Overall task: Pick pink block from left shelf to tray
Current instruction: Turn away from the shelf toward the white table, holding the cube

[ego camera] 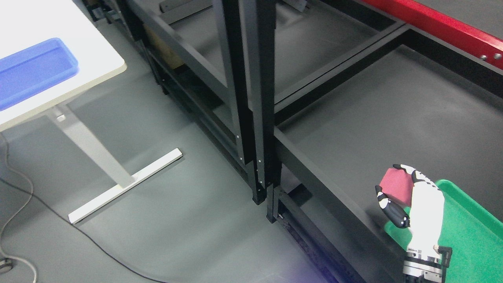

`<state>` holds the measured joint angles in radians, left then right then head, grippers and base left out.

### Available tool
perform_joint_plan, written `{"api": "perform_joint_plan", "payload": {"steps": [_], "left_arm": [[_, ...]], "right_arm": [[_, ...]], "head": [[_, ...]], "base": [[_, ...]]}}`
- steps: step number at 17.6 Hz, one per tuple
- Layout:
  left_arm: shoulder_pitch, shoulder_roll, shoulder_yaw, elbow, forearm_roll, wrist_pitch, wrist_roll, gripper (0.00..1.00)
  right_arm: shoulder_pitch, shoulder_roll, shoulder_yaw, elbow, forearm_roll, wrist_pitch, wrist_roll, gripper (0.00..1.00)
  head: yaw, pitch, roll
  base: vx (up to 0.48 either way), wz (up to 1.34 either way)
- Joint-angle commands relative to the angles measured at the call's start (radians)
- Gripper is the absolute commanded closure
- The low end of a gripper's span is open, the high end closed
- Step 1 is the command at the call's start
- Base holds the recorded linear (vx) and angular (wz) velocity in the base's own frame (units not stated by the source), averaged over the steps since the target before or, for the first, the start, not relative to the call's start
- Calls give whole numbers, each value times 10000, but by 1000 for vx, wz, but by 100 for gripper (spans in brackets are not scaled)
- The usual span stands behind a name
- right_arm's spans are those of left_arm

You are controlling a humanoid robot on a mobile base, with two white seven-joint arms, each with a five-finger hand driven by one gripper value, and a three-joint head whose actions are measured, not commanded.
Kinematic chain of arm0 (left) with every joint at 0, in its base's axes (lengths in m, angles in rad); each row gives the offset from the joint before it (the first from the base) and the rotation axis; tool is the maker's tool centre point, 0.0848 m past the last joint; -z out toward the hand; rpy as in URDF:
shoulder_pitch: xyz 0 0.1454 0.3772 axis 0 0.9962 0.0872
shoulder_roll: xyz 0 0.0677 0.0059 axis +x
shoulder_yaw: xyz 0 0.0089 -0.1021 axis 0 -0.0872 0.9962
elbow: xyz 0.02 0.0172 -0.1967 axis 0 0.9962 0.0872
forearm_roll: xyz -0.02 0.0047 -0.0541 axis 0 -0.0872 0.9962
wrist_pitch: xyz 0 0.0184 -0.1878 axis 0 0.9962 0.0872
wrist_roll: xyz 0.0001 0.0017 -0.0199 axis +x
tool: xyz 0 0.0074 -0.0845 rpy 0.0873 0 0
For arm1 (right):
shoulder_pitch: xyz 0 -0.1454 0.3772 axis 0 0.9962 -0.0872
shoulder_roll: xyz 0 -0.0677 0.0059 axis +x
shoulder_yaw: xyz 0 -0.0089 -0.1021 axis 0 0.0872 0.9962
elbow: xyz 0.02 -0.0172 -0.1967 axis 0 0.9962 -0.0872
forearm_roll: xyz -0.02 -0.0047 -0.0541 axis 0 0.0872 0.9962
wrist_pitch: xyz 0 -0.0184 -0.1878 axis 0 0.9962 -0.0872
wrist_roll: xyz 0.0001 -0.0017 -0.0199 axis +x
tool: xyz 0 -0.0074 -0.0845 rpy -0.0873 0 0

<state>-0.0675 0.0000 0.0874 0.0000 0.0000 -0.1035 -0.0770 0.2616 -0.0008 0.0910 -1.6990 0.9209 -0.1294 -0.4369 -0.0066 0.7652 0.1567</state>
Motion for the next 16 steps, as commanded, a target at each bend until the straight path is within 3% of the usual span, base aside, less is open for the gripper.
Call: {"api": "perform_joint_plan", "payload": {"steps": [1,9,13,16], "left_arm": [[0,175,0,-175,77,8,3,0],[0,175,0,-175,77,8,3,0],[0,175,0,-175,77,8,3,0],[0,175,0,-175,77,8,3,0]], "right_arm": [[-8,-166,-5,-6,-174,5,-3,99],[68,-166,-82,-114,-372,-86,-18,99],[451,-166,-97,-221,-388,-1787,-646,99],[590,-166,-51,-221,-388,-1836,-693,99]], "head": [[0,0,0],[0,2,0],[0,2,0],[0,2,0]], "base": [[-105,622],[-109,669],[-116,694],[-95,645]]}}
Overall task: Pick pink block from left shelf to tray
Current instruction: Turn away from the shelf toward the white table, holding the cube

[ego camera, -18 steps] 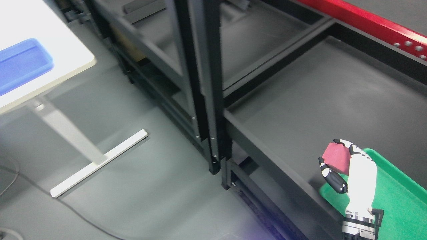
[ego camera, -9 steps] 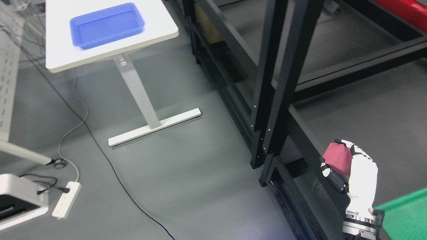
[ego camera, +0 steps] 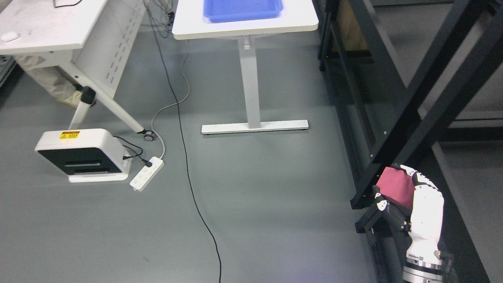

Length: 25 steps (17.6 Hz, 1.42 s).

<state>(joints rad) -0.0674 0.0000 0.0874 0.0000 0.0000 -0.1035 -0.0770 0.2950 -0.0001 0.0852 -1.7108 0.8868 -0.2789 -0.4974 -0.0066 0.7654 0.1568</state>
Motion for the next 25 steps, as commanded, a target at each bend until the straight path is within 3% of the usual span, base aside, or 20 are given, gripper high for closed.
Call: {"api": "perform_joint_plan", "payload": {"steps": [1,25], "left_arm": [[-1,175,0,-175,77,7,3,0],[-1,175,0,-175,77,7,3,0]], "right_arm": [[256,-173,7,-104,-48,-341,-88,99],[10,-173,744,-104,-355,-371,-211,99]], "head": [[0,0,0],[0,0,0]], "base": [[-78,562],[27,270]]}}
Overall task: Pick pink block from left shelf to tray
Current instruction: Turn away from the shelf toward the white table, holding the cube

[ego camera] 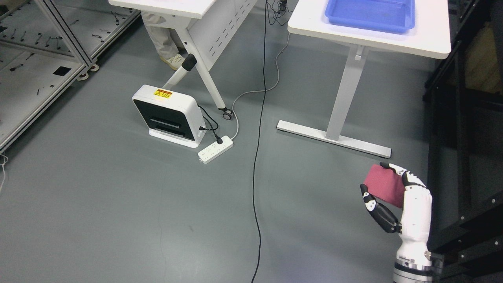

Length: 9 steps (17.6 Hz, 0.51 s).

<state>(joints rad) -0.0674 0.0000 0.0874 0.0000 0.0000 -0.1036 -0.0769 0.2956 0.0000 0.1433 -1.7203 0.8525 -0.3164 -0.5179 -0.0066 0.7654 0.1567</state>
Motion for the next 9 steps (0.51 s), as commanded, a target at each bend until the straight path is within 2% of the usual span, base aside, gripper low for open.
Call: {"api": "perform_joint_plan", "payload": {"steps": [1,9], "left_arm": [[-1,175,0,-175,77,8,2,0],[-1,175,0,-175,77,8,2,0]], "right_arm": [[5,-174,162,-8,-12,4,-6,99],[5,-174,162,7,-12,4,-6,99]], "head": [[0,0,0],[0,0,0]], "base": [[149,192],[222,13]]}}
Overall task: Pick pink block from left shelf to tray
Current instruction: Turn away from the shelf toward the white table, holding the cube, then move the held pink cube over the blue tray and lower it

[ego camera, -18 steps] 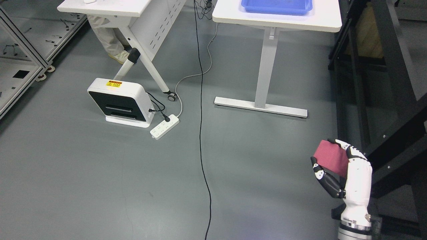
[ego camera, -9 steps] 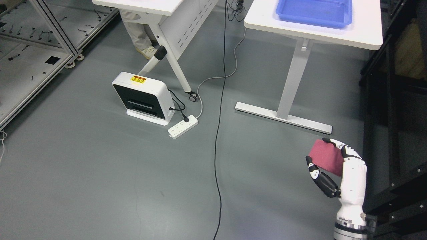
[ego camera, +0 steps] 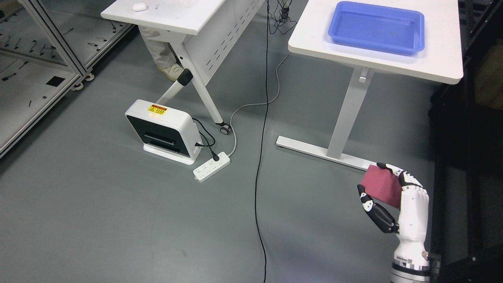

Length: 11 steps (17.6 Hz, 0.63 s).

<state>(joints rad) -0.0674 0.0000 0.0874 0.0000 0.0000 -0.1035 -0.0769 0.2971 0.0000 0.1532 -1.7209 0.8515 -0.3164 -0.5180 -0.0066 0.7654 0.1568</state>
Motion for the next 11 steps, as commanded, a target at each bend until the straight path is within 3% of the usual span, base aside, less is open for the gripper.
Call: {"api": "perform_joint_plan", "payload": {"steps": [1,11], "left_arm": [[0,175,0,-175,77,8,2,0],[0,175,0,-175,77,8,2,0]], "right_arm": [[-10,-175,63,-2,-1,4,-5,99],[-10,-175,63,13,-1,4,-5,99]], "head": [[0,0,0],[0,0,0]], "base": [[304,-120],[316,-126]]}}
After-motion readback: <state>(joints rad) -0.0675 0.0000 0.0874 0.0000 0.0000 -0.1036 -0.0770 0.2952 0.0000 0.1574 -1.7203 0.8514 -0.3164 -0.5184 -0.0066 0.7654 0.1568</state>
